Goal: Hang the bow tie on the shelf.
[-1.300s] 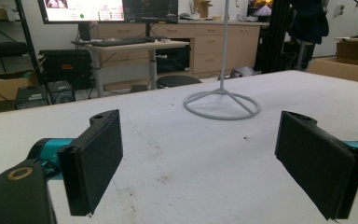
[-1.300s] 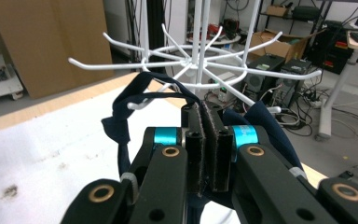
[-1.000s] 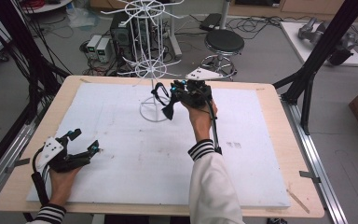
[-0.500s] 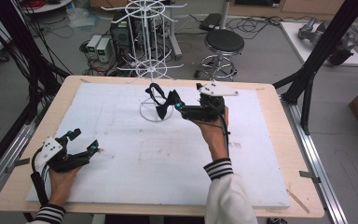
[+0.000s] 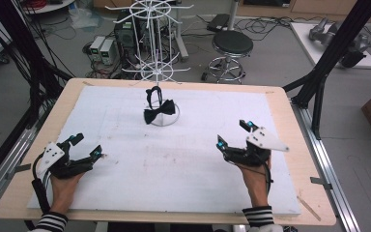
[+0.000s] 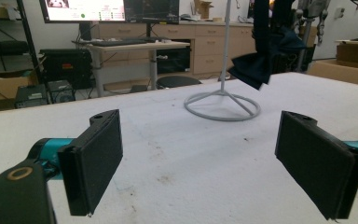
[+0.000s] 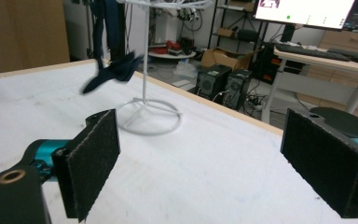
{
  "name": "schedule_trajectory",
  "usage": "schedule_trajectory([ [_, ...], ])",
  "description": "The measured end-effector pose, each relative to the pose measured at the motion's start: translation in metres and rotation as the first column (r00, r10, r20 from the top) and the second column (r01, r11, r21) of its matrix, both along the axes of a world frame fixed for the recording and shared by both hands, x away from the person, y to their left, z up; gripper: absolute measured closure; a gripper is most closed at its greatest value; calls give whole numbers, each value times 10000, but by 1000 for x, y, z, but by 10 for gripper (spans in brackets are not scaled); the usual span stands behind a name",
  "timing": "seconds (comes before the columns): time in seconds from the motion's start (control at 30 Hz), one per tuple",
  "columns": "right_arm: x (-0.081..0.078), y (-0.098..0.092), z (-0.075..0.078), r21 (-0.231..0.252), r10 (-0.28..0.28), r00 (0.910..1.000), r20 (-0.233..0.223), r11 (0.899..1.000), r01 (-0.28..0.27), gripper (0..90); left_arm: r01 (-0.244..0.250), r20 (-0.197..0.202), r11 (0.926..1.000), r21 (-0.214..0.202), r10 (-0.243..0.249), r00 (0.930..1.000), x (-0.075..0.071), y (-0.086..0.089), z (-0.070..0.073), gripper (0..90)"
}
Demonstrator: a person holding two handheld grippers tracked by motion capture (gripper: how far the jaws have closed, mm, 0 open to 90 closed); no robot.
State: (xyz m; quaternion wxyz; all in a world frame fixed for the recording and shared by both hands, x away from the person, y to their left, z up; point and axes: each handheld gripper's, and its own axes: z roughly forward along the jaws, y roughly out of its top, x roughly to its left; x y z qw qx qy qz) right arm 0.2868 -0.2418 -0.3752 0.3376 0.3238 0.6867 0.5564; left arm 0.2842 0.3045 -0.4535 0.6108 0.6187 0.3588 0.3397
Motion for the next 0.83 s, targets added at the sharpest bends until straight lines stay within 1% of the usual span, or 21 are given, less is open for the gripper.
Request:
schedule_trajectory([
  [0.07,-10,-11,-14,248,-26,9999,98,9997,23,109,-20,8,10000,13,20,10000,0,0,0,153],
  [0.1,-18,-22,-28,563,-224,9996,185,9982,213,108,-15,36,10000,-1,15,10000,-1,0,0,153],
  [0.13,-18,-22,-28,563,-224,9996,185,9982,213,108,-2,47,10000,0,2,10000,-1,0,0,153],
  [0.17,-25,-31,-39,980,-575,9977,367,9937,536,108,-23,91,10000,20,23,10000,-1,0,0,153],
  [0.2,-28,-34,-45,1112,-744,9961,484,9914,686,108,-35,102,10000,26,35,9999,-1,0,0,153],
  [0.23,-28,-34,-45,1112,-744,9961,484,9914,686,108,-40,100,10000,13,40,9999,-1,0,0,153],
  [0.27,-32,-38,-54,1270,-1171,9909,668,9860,1079,109,-40,107,10000,19,40,9999,-1,0,0,153],
  [0.3,-32,-38,-54,1270,-1171,9909,668,9860,1079,109,-58,118,10000,1,58,9999,-2,0,0,153],
  [0.33,-32,-40,-59,1287,-1323,9883,760,9842,1218,109,-70,127,10000,-2,70,9999,-2,0,0,153],
  [0.4,-33,-43,-67,1421,-1622,9838,760,9784,1503,108,-90,156,10000,-11,90,9998,-2,0,0,153],
  [0.43,-32,-45,-73,1458,-1869,9795,749,9738,1747,109,-89,161,10000,4,89,9998,-2,0,0,153],
  [0.5,-32,-45,-76,1500,-1918,9789,703,9722,1797,109,-95,183,10000,-9,96,9998,-2,0,-1,153],
  [0.53,-31,-45,-79,1537,-1931,9796,563,9711,1826,109,-94,175,10000,4,94,9998,-2,0,-1,153],
  [0.57,-31,-45,-79,1537,-1931,9796,563,9711,1826,109,-86,186,10000,-5,86,9998,-2,0,0,153],
  [0.6,-32,-45,-79,1522,-1948,9786,666,9713,1829,109,-104,173,9999,11,103,9998,-2,0,0,153],
  [0.77,-31,-45,-79,1415,-1967,9780,695,9724,1855,109,-102,166,9999,61,101,9998,-2,0,0,153],
  [0.83,-31,-44,-79,1425,-1999,9782,567,9713,1903,109,-127,185,9999,29,127,9997,-2,0,-1,153],
])
